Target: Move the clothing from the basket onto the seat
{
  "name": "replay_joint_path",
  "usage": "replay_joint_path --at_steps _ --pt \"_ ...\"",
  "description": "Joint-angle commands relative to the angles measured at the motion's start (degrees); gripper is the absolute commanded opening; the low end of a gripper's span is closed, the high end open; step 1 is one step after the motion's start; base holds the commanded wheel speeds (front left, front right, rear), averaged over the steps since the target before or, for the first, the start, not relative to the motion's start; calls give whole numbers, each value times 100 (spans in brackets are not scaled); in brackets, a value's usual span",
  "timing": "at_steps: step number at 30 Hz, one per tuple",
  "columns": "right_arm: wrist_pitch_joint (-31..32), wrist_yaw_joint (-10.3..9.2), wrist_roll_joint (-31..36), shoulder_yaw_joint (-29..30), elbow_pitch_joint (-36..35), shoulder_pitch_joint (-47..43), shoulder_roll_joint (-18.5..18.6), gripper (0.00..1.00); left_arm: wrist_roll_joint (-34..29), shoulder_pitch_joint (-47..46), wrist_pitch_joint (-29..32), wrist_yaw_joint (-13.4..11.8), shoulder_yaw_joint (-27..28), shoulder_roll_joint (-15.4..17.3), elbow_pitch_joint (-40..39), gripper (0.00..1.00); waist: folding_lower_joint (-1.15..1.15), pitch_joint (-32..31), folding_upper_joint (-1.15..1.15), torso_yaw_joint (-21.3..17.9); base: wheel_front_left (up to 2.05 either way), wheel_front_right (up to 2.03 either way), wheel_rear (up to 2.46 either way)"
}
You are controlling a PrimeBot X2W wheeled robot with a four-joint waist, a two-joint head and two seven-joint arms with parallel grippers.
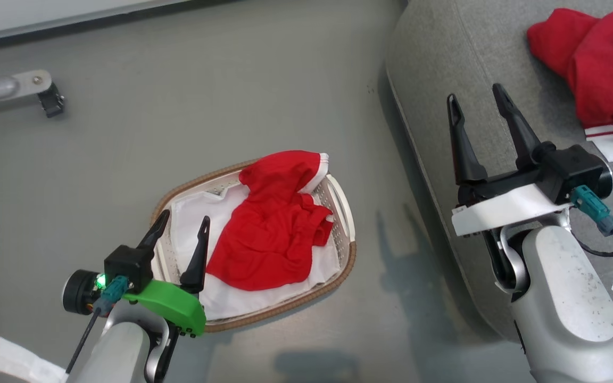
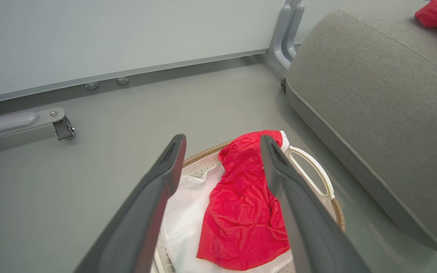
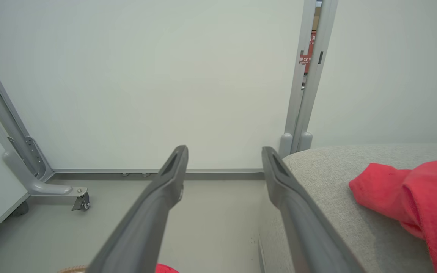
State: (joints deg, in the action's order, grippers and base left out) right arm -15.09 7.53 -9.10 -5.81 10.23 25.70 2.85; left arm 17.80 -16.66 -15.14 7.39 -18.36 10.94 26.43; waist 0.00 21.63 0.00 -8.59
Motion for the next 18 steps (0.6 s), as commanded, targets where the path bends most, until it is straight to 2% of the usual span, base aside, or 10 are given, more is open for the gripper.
replay_joint_path --at_steps 1,9,18 --pt "-11 -8 -62 -23 -90 103 14 100 69 -216 -1 17 -130 113 93 100 0 594 0 -482 0 0 0" --pt "-11 -8 -276 -70 -594 350 13 100 403 -1070 -1 17 -986 415 709 100 0 1226 0 -822 0 0 0" --pt "-11 -8 -534 -11 -1121 586 13 100 948 -2042 16 17 -2080 594 1647 100 0 1756 0 -1051 0 0 0"
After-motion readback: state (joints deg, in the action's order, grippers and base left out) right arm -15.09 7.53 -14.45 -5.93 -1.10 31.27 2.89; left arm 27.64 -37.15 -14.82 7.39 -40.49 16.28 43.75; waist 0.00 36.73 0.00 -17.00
